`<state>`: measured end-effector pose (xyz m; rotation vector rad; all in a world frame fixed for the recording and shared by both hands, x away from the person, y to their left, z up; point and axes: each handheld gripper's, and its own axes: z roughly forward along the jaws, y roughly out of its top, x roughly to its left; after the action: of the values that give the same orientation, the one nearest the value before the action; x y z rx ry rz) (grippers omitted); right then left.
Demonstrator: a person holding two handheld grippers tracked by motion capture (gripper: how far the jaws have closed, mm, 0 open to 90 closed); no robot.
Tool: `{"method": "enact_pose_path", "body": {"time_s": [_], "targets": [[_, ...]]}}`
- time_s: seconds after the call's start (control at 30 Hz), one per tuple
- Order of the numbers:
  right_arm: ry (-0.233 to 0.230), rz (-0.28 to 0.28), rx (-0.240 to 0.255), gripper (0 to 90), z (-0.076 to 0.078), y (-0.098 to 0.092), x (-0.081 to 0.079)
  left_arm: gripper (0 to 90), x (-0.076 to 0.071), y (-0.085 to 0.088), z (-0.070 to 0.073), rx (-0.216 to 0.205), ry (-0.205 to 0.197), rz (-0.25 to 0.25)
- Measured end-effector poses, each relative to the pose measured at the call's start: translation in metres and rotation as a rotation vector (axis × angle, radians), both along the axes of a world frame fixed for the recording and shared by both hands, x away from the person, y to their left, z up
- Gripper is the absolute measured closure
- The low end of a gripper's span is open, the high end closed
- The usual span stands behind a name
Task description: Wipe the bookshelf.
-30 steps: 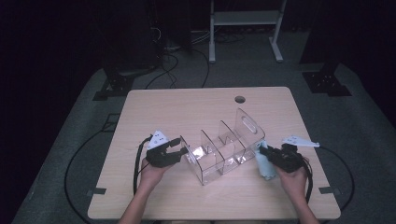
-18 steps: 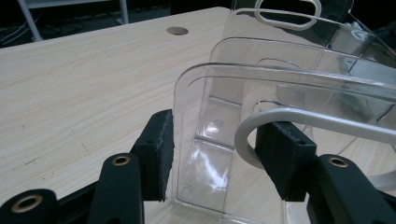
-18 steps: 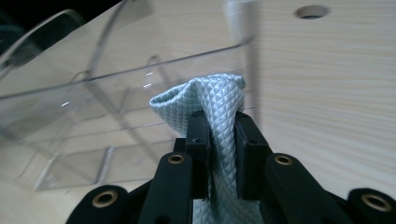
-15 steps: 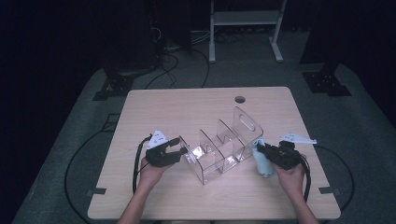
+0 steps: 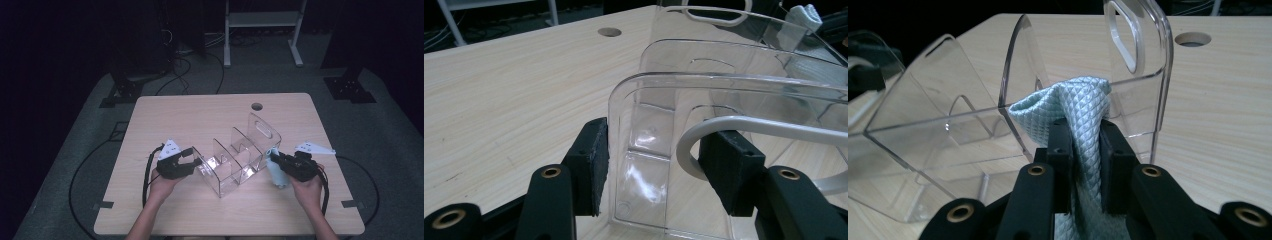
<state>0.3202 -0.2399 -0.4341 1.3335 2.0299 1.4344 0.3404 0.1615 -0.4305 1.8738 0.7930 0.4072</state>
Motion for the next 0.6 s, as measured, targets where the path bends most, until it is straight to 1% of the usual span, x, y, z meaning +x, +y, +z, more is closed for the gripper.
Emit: {"method": "enact_pose_path", "body": {"time_s": [0.07, 0.23, 0.3, 0.37, 0.43, 0.5, 0.53, 0.6], "targets": [[-0.007, 0.031, -0.019, 78.0, 0.000, 0.010, -0.005, 46.0, 0.000, 0.000, 0.000, -0.003, 0.000, 0.001], [-0.011, 0.151, -0.015, 78.1, 0.002, 0.040, -0.022, 45.9, 0.001, 0.001, 0.000, -0.004, -0.002, 0.006], [-0.021, 0.158, -0.044, 78.2, 0.004, 0.043, -0.023, 45.9, 0.001, 0.002, 0.000, -0.004, -0.001, 0.005], [-0.010, 0.134, -0.029, 78.2, 0.004, 0.039, -0.021, 45.8, 0.000, 0.000, 0.000, -0.001, 0.000, 0.006], [-0.010, 0.124, -0.027, 78.2, 0.003, 0.039, -0.021, 45.8, 0.000, 0.000, 0.000, -0.001, -0.002, 0.007], [-0.017, 0.151, -0.027, 78.1, 0.004, 0.047, -0.026, 45.8, 0.001, 0.000, -0.001, -0.002, -0.004, 0.008], [-0.023, 0.176, -0.028, 78.1, 0.005, 0.053, -0.029, 45.8, 0.001, 0.000, -0.001, 0.000, -0.006, 0.011], [-0.023, 0.234, -0.004, 78.1, 0.005, 0.065, -0.036, 45.8, 0.001, 0.000, -0.001, 0.000, -0.007, 0.016]]}}
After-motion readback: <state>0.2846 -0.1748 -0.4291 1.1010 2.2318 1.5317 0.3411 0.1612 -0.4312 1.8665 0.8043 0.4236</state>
